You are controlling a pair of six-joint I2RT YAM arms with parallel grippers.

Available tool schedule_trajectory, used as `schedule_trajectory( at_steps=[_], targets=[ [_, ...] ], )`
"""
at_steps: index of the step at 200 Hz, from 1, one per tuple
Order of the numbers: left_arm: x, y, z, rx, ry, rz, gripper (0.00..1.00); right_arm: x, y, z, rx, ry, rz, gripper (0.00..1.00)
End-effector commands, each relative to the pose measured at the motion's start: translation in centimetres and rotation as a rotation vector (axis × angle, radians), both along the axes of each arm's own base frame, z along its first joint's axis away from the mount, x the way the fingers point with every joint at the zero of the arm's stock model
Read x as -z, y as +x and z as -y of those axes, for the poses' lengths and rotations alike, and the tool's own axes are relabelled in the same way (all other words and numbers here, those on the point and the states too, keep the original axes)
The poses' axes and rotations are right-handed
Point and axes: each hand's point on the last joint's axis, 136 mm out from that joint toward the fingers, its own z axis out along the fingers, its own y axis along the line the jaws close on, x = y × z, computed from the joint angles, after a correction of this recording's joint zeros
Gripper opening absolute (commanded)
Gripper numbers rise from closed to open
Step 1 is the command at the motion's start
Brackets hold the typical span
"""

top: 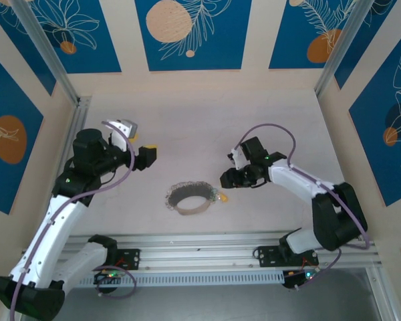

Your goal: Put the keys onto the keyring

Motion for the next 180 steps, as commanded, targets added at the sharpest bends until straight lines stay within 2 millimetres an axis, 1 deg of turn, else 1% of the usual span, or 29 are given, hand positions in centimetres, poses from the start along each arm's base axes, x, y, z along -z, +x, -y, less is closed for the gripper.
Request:
schedule_trajectory(
  at_steps=[1, 16, 34, 47, 60, 82, 92, 118, 135, 152, 168, 180],
  targets=[
    [-0.3, 0.4, 0.5, 0.024, -0.025, -0.047, 0.88, -2.9, 0.6, 0.8, 0.005, -0.020, 0.092, 0.50],
    [0.2, 0.3, 0.7, 0.036, -0.021, -0.103, 0.89, -4.1, 0.5, 0.6, -0.007, 0.000, 0.133, 0.50],
    [0.8, 0.0, 0.7, 0.040, 0.001, -0.176, 0.90, -5.8, 0.0, -0.1, -0.034, 0.087, 0.234, 0.52],
    [1.5, -0.4, 1.0, 0.054, 0.012, -0.241, 0.91, -7.0, -0.3, -0.8, -0.066, 0.162, 0.334, 0.58],
    [2.2, -0.7, 1.6, 0.077, 0.023, -0.303, 0.93, -7.9, -0.1, -1.0, -0.072, 0.206, 0.409, 0.66],
    [3.6, -1.2, 2.9, 0.091, 0.082, -0.377, 0.94, -9.0, 0.7, -1.5, -0.090, 0.228, 0.450, 0.70],
    [4.0, -1.5, 3.5, 0.096, 0.108, -0.394, 0.94, -8.9, 0.8, -1.5, -0.089, 0.225, 0.441, 0.70],
    [4.8, -2.5, 5.1, 0.119, 0.148, -0.417, 0.95, -8.2, 0.0, -1.3, -0.061, 0.259, 0.426, 0.71],
    [6.4, -2.9, 5.6, 0.123, 0.172, -0.460, 0.95, -7.5, -0.5, -1.2, -0.045, 0.285, 0.413, 0.72],
    [7.9, -3.3, 6.0, 0.125, 0.177, -0.500, 0.95, -6.8, -0.5, -1.1, -0.046, 0.272, 0.386, 0.72],
    [9.5, -3.8, 6.9, 0.142, 0.179, -0.545, 0.94, -6.3, -0.8, -1.1, -0.045, 0.272, 0.362, 0.71],
    [10.3, -4.2, 7.5, 0.153, 0.195, -0.558, 0.93, -6.1, -1.2, -1.0, -0.038, 0.282, 0.351, 0.71]
  ],
)
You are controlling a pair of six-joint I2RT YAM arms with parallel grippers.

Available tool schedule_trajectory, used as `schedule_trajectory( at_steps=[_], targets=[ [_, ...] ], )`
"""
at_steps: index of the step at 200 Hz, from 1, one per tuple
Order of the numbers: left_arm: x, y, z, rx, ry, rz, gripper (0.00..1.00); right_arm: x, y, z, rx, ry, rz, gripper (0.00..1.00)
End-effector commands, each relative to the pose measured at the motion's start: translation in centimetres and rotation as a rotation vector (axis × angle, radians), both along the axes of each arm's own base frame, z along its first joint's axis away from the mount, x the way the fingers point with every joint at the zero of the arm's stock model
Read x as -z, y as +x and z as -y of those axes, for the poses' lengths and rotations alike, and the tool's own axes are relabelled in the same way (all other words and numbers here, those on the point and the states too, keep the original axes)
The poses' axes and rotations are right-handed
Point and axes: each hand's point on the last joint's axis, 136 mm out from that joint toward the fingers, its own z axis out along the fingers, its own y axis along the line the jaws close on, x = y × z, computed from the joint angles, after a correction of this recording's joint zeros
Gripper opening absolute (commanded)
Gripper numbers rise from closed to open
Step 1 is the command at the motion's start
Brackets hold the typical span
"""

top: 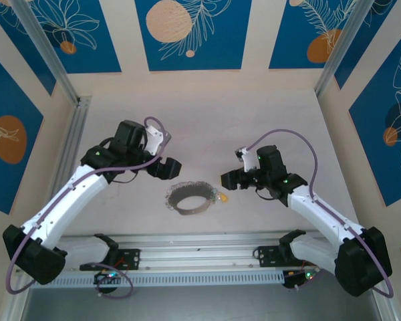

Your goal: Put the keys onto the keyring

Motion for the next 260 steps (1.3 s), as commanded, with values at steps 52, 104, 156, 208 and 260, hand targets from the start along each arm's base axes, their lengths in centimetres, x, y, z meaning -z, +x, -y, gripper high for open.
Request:
schedule_trajectory(
  at_steps=[52, 104, 156, 208, 260],
  targets=[
    [4.3, -1.9, 0.5, 0.013, 0.079, -0.119, 0.89, 1.7, -3.0, 0.6, 0.006, 0.052, -0.090, 0.70],
    [5.4, -3.7, -1.0, 0.003, 0.086, -0.114, 0.92, 1.7, -7.3, -0.7, -0.111, 0.056, -0.016, 0.72],
    [4.1, -1.8, -1.2, -0.064, 0.018, 0.052, 1.00, 1.7, -5.8, 1.0, 0.048, -0.026, 0.109, 0.75],
    [0.6, 4.5, -7.8, -0.450, 0.114, 0.420, 1.00, -2.1, 0.2, 5.4, 0.321, -0.109, 0.399, 0.99],
    [2.1, 8.0, -16.7, -0.819, 0.340, 0.605, 1.00, -4.4, 5.8, 14.2, 0.658, -0.110, 0.474, 0.99]
  ],
)
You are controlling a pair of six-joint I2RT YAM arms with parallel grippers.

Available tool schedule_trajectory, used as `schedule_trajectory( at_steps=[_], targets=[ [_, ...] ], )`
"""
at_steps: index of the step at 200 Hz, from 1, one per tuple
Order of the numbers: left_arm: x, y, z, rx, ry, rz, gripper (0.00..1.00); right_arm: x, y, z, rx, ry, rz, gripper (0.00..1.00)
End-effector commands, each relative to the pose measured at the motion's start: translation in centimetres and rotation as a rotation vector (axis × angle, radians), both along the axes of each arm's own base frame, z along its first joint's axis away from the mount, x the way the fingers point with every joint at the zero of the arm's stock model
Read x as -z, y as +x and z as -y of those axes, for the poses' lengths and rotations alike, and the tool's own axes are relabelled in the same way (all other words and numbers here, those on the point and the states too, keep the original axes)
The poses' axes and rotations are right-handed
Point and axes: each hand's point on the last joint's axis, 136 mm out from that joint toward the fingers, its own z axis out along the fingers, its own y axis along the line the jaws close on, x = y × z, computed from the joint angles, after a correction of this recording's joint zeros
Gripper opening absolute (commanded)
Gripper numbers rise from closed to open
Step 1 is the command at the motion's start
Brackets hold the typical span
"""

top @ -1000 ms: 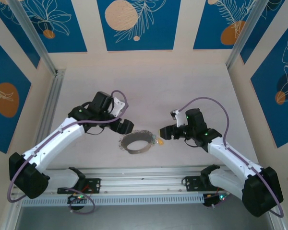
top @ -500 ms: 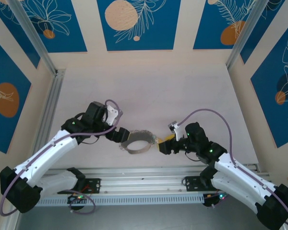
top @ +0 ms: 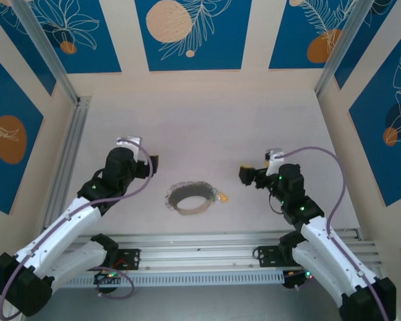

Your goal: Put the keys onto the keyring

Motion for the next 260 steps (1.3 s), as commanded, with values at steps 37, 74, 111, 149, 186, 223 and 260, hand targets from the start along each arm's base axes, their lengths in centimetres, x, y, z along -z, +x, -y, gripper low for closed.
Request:
schedule_trajectory(
  at_steps=[37, 74, 111, 149, 186, 223, 260],
  targets=[
    [4.2, 4.4, -7.6, -0.284, 0.251, 0.141, 1.00, 0.9, 5.7, 6.7, 0.180, -0.064, 0.066, 0.99],
    [6.5, 7.1, -8.2, -0.279, 0.267, 0.183, 1.00, 4.4, 8.0, 6.9, 0.162, -0.133, 0.032, 0.99],
    [9.1, 9.2, -8.4, -0.260, 0.250, 0.155, 1.00, 5.7, 9.2, 7.2, 0.176, -0.177, 0.086, 0.99],
    [10.6, 9.4, -8.5, -0.223, 0.195, 0.161, 1.00, 7.1, 10.5, 8.4, 0.217, -0.106, 0.109, 0.99],
    [12.1, 8.9, -9.2, -0.191, 0.080, 0.159, 1.00, 8.7, 12.2, 7.5, 0.185, -0.156, 0.036, 0.99],
    [12.1, 8.9, -9.4, -0.194, 0.070, 0.165, 1.00, 8.7, 12.2, 7.5, 0.180, -0.148, 0.031, 0.99],
    [12.0, 9.0, -9.4, -0.193, 0.072, 0.177, 1.00, 8.7, 12.2, 7.5, 0.180, -0.148, 0.036, 0.99]
  ],
)
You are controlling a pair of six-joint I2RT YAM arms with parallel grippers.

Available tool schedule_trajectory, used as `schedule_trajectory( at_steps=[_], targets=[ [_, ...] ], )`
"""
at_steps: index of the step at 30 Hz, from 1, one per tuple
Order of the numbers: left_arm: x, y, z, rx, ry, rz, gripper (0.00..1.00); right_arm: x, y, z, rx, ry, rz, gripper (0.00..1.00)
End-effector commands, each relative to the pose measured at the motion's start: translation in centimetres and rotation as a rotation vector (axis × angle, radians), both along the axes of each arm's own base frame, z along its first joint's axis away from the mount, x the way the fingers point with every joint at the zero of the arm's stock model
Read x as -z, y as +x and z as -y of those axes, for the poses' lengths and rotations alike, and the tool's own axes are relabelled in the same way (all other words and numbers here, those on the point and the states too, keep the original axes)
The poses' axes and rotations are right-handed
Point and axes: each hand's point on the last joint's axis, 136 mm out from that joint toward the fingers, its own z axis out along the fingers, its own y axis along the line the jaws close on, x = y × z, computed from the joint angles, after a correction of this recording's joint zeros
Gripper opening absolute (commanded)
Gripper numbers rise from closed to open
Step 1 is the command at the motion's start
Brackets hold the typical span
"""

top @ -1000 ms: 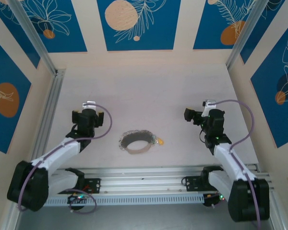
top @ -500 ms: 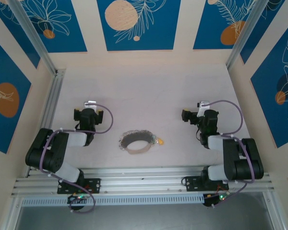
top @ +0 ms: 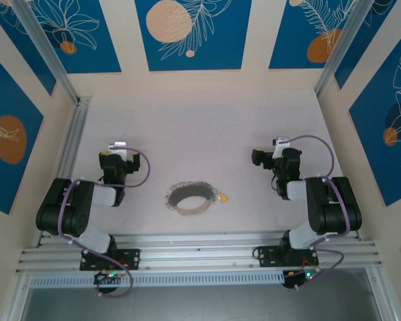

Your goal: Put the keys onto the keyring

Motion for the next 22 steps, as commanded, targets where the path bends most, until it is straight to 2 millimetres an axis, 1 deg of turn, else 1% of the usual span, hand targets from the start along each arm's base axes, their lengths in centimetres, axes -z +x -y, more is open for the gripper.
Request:
schedule_trajectory(
  at_steps=[1, 22],
  targets=[
    [-0.53, 0.14, 0.17, 0.013, -0.029, 0.035, 1.00, -1.11, 0.63, -0.04, -0.009, -0.018, 0.041, 0.99],
    [-0.52, 0.18, 0.23, 0.015, -0.028, 0.036, 1.00, -1.08, 0.60, -0.05, -0.009, -0.021, 0.041, 0.99]
  ],
)
